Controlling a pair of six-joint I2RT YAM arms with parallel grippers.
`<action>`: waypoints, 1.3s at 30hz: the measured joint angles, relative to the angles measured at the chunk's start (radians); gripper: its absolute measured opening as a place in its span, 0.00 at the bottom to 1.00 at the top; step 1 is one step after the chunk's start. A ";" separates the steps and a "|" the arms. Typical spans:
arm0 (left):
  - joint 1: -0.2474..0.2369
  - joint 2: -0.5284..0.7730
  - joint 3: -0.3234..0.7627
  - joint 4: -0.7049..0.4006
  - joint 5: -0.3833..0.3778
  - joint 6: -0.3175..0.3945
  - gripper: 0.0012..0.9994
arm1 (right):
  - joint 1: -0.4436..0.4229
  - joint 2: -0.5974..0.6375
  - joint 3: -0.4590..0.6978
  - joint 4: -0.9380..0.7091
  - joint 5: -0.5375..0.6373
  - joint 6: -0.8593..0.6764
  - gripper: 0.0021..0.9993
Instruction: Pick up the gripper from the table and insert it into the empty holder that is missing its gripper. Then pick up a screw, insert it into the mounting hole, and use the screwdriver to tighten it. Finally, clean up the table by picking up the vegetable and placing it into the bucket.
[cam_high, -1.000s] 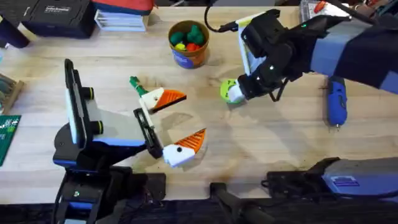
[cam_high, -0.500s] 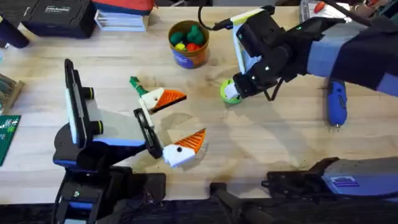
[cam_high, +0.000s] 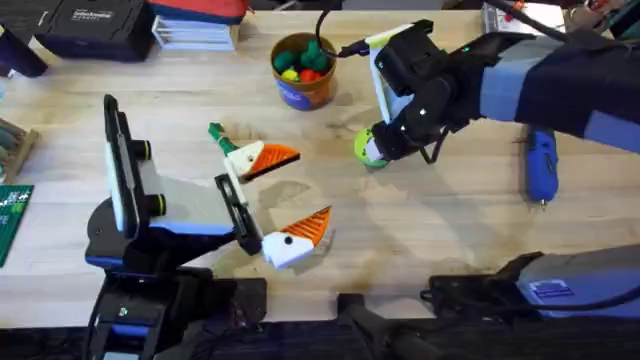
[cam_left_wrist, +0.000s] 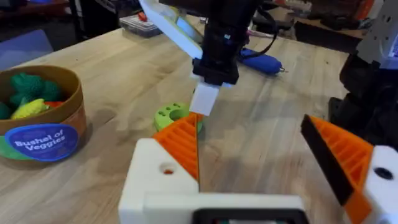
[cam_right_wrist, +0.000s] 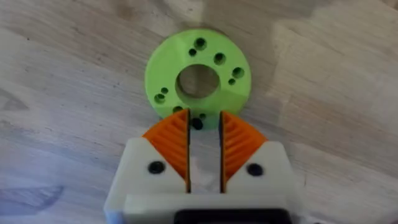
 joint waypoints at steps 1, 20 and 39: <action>0.000 0.000 0.000 0.000 0.000 0.000 0.99 | 0.000 0.000 0.000 0.000 0.000 0.000 0.22; 0.000 0.000 0.000 0.000 0.000 0.000 0.99 | 0.001 0.002 0.002 -0.013 -0.007 -0.012 0.01; 0.000 0.000 0.000 0.000 0.000 0.000 0.99 | 0.022 -0.019 0.371 -0.450 0.003 -0.060 0.01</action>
